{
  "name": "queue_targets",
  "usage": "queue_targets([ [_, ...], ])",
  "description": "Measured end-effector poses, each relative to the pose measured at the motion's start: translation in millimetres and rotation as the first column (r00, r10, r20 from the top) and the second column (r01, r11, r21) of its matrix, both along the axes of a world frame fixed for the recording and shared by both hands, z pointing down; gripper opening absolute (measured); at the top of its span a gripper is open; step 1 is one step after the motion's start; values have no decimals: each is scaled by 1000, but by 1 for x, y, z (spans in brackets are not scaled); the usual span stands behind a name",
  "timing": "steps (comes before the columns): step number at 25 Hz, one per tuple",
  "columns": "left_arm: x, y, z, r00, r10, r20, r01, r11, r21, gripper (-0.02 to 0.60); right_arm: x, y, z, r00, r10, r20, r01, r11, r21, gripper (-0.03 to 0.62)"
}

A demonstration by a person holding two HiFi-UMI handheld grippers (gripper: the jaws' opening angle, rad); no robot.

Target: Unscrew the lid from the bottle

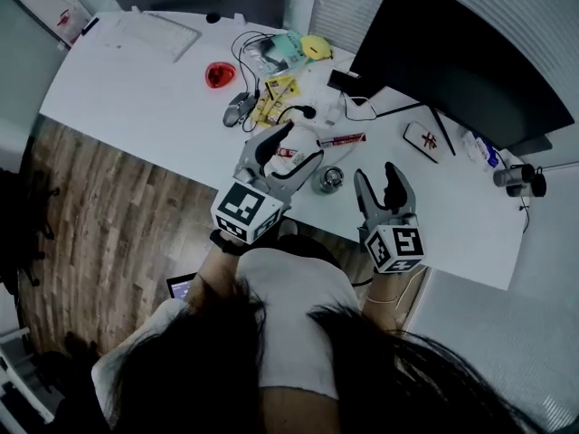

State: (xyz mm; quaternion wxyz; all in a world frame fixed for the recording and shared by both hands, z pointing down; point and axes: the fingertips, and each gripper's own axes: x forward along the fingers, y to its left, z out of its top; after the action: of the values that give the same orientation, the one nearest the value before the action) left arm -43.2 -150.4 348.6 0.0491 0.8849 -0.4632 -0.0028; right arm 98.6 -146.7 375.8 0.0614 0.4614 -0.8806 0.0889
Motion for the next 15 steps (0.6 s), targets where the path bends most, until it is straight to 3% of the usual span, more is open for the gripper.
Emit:
queue_targets([
  [5,17,-8,4,989,145,2,-145,989,-18,313,8,7,-1,994,108,-2,-108,994,-6,250],
  [15,27,-12,14,934,358,21,-356,933,-49,313,12,23,2,954,300,-17,-300,953,-29,250],
])
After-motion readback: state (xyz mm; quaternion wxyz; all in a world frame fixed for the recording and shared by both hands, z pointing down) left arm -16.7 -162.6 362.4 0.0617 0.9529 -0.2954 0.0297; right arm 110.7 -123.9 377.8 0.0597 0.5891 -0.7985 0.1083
